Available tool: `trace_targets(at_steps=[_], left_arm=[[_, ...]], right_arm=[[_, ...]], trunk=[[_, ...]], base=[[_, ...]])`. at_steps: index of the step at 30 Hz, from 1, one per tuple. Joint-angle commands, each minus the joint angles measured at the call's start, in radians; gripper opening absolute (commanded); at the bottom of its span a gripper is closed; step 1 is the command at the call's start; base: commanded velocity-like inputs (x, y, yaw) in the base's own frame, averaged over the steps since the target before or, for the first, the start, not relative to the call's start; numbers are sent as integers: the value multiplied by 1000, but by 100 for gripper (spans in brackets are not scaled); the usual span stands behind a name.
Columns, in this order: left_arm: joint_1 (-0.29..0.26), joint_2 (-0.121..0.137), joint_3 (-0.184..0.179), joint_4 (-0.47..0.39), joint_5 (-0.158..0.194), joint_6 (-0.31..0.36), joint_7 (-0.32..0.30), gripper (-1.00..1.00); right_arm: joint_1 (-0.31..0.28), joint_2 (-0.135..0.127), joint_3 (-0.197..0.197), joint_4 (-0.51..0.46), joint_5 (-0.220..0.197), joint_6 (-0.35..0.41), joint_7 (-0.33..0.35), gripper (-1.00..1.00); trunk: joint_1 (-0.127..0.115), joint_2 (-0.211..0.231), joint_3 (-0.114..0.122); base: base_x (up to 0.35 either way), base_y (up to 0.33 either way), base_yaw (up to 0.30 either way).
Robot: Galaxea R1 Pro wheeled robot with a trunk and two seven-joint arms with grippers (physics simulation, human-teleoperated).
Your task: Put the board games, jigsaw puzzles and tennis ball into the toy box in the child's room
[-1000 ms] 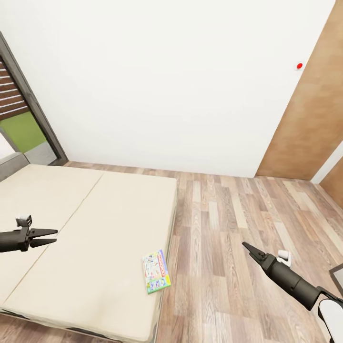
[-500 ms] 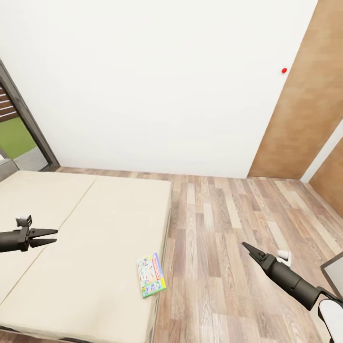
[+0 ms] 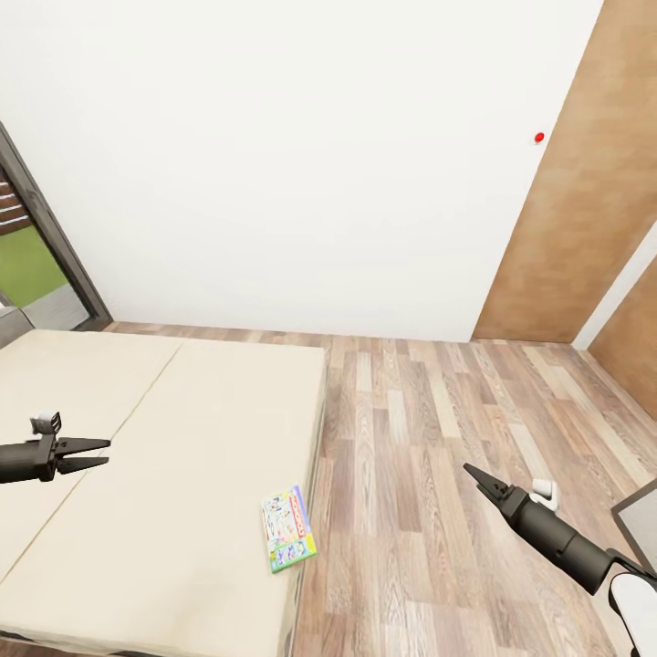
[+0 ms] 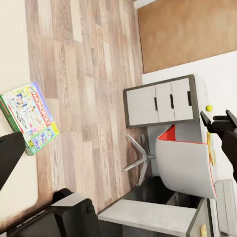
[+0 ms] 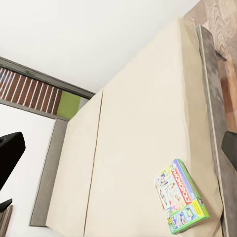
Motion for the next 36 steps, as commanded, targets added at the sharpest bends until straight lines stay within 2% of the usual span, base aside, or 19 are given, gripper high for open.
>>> trace_targets(at_steps=[1, 25, 36], left_arm=[[-2, 1, -7, 0, 4, 11, -5, 100], [-2, 1, -7, 1, 3, 11, -5, 100], [-2, 1, -7, 0, 4, 11, -5, 100]], right_arm=[[-1, 0, -1, 0, -2, 7, 2, 100], [-1, 1, 0, -1, -3, 7, 1, 100], [-2, 1, 17, 0, 0, 6, 1, 100]], trunk=[[0, -1, -2], [0, -1, -1], [0, -1, 12]], base=[[0, 0, -2], [0, 0, 0], [0, 0, 0]])
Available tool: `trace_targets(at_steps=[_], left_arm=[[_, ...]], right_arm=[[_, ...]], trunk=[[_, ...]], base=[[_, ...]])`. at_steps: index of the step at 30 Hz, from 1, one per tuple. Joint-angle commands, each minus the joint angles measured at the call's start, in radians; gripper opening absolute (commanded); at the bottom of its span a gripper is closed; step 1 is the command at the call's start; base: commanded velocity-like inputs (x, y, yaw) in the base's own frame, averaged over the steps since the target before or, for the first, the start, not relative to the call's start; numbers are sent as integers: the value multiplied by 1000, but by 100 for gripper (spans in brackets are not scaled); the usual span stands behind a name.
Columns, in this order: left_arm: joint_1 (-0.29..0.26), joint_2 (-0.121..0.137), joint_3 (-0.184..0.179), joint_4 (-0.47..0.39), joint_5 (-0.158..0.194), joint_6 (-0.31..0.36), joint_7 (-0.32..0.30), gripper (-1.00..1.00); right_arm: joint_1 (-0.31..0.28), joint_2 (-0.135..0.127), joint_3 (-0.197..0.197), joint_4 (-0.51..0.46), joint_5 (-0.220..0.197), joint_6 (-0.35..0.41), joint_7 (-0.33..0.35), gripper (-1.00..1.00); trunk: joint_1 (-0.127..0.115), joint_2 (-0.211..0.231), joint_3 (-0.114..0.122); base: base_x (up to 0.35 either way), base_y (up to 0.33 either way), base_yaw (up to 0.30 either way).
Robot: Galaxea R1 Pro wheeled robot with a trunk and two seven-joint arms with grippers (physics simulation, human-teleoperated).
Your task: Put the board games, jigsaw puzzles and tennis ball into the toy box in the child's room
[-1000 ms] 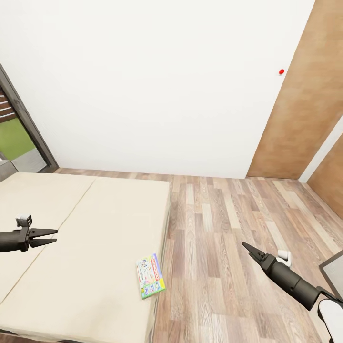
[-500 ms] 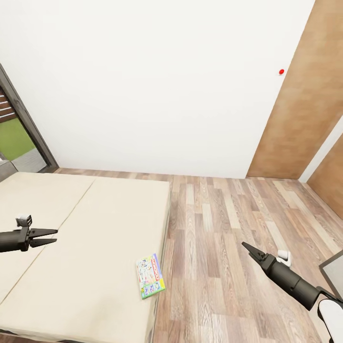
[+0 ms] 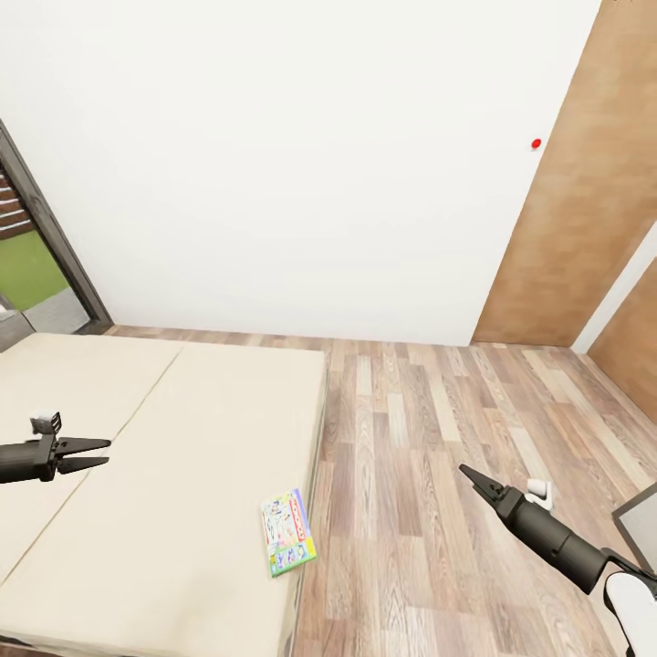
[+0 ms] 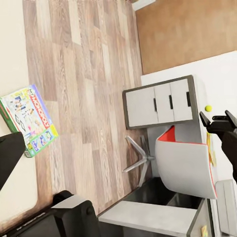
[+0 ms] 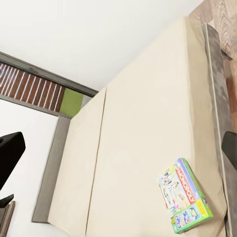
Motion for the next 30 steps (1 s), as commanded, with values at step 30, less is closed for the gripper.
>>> trace_targets(at_steps=[30], left_arm=[[-2, 1, -7, 0, 4, 11, -5, 100]], right_arm=[[0, 0, 2, 0, -3, -7, 1, 100]], trunk=[[0, -1, 47]], base=[[0, 0, 0]])
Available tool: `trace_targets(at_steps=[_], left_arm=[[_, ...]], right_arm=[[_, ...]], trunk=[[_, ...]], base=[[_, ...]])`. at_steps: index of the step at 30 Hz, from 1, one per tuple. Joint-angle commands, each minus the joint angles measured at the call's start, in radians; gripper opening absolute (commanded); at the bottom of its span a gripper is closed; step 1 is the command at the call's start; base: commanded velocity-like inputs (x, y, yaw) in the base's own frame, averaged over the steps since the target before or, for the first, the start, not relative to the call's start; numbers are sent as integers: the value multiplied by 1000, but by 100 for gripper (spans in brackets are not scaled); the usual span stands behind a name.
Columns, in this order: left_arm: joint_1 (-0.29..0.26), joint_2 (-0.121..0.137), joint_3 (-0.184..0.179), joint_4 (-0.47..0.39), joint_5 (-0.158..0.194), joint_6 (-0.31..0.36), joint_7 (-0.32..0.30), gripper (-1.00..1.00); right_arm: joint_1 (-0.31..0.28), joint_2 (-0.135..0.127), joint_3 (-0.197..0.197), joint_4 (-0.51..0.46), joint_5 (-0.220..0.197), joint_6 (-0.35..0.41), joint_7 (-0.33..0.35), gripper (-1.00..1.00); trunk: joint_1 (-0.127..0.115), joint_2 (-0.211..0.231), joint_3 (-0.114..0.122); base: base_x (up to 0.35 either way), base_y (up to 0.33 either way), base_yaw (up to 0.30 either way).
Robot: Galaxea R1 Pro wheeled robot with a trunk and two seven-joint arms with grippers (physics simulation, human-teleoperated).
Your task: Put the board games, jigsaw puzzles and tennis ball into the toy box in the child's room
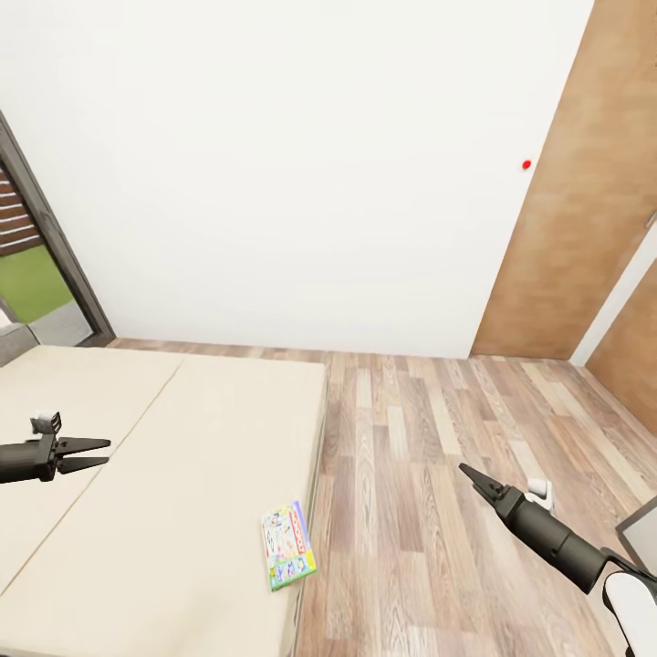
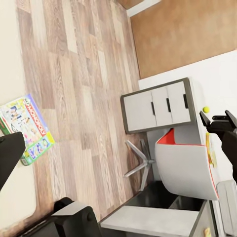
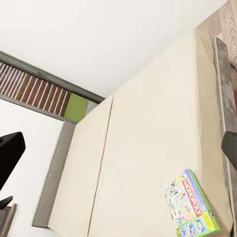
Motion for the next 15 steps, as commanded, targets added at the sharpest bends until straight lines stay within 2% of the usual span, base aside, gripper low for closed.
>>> trace_targets(at_steps=[1, 7, 15], left_arm=[[-2, 1, -7, 1, 4, 11, -5, 100], [-2, 1, -7, 0, 4, 11, -5, 100], [-2, -8, -7, 1, 4, 12, -5, 100]], right_arm=[[-1, 0, -2, 0, -2, 7, 1, 100], [-1, 0, -2, 0, -2, 7, 2, 100], [-1, 0, -1, -1, -2, 7, 1, 100]], trunk=[[0, -1, 0], [0, -1, 4], [0, -1, 5]], base=[[0, 0, 0], [0, -36, 0], [0, -186, 0]])
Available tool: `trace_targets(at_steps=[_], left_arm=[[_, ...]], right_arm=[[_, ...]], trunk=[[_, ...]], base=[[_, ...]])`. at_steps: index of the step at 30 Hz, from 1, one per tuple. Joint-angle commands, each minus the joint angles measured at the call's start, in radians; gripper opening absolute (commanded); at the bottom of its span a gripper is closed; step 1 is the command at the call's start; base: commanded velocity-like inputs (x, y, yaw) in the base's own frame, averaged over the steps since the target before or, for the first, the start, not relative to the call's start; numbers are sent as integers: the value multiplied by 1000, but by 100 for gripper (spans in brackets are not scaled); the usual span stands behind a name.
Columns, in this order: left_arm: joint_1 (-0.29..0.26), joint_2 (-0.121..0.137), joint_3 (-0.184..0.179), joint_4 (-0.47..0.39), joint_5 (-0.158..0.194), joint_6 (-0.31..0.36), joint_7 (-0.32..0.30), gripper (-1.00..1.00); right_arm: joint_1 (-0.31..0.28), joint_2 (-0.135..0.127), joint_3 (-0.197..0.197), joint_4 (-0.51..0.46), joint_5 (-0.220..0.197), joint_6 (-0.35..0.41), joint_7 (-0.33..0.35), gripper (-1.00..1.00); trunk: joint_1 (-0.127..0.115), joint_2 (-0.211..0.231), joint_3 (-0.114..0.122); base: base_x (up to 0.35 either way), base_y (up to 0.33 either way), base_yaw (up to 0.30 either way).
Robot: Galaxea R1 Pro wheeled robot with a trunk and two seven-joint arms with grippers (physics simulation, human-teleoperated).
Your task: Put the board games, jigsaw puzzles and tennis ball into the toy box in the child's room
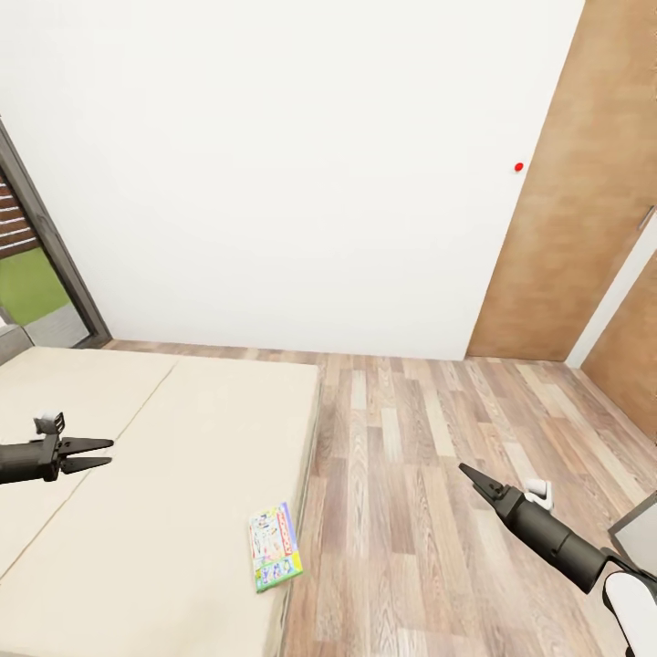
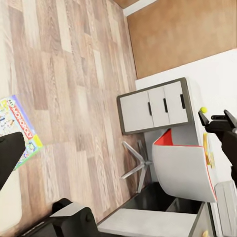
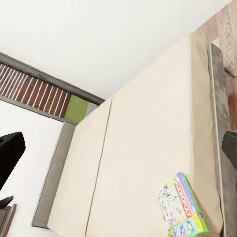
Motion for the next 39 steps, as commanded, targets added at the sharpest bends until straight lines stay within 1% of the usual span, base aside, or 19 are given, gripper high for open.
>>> trace_targets(at_steps=[1, 12, 20, 28, 31, 34, 39], left_arm=[[-2, 0, -7, 1, 3, 11, -5, 100], [-2, -8, -7, 0, 2, 11, -5, 100], [-2, -10, -7, 0, 2, 11, -5, 100], [-2, -15, -8, 0, 1, 11, -5, 100], [-2, -15, -7, 1, 1, 11, -5, 100], [-2, -16, -8, 1, 1, 11, -5, 100], [-2, -16, -8, 0, 1, 11, -5, 100]], right_arm=[[-1, 0, -2, 0, -2, 7, 2, 100], [-1, 0, -1, -1, -2, 7, -3, 100], [-1, 0, 0, -1, -5, 7, -37, 100], [-1, 0, 0, -2, -5, 7, -47, 100], [-1, 0, 8, -2, -4, 7, -48, 100], [-1, 0, 29, -2, -2, 7, -49, 100], [-1, 0, 47, -2, -1, 7, -52, 100]], trunk=[[0, -2, -2], [0, -2, -2], [0, -2, -1], [0, -2, -1], [0, -2, -1], [0, -2, -1], [0, -2, 0]], base=[[0, -119, 0], [0, -39, 0], [0, -3, 0], [0, 0, 0], [0, 0, 0], [0, 0, 25], [0, 0, 135]])
